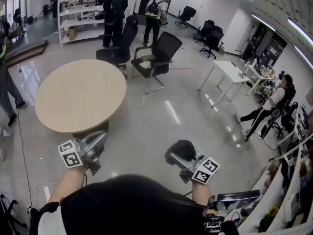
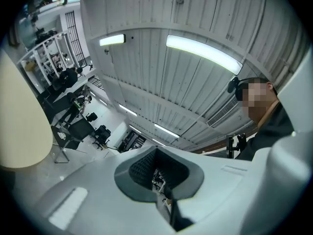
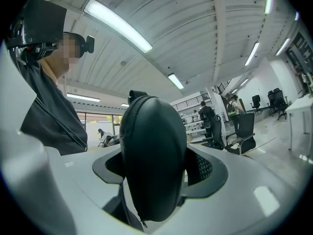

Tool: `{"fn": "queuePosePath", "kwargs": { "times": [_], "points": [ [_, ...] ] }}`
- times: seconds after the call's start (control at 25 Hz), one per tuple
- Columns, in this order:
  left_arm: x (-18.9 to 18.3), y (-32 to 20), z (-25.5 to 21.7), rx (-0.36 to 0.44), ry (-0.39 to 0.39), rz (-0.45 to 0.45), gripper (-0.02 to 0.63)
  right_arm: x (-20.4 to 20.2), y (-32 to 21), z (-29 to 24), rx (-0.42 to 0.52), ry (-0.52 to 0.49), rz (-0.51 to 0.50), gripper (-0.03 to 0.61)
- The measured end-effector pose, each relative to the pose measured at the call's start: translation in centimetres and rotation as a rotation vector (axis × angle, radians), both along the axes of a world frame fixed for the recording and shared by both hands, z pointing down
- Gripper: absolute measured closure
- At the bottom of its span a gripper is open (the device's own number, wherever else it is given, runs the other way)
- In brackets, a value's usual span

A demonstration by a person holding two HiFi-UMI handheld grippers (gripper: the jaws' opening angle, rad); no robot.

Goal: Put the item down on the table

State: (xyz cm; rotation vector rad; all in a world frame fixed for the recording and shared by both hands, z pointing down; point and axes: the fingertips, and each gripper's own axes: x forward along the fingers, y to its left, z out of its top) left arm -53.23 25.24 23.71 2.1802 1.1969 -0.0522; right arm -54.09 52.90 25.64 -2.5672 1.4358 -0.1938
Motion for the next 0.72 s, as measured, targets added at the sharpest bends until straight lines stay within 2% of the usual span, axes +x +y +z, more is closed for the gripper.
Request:
{"fn": "queuePosePath", "kwargs": {
  "times": [0.2, 0.44, 0.56, 0.72],
  "points": [
    [3.3, 6.9, 0.3, 0.011, -0.030, 0.028, 0.620, 3.8, 5.6, 0.3, 0.011, -0.012, -0.009, 0.241],
    [9.4, 11.5, 0.2, 0.021, -0.039, 0.067, 0.620, 9.1, 8.8, 0.8, 0.006, -0.034, -0.001, 0.241],
    [13.1, 12.5, 1.0, 0.016, -0.045, 0.086, 0.620, 13.0, 9.3, 1.3, -0.006, -0.045, 0.006, 0.241],
    [19.3, 10.8, 3.4, 0.000, -0.065, 0.087, 0.620, 19.1, 7.4, 2.1, -0.051, -0.035, -0.008, 0.241]
  ]
}}
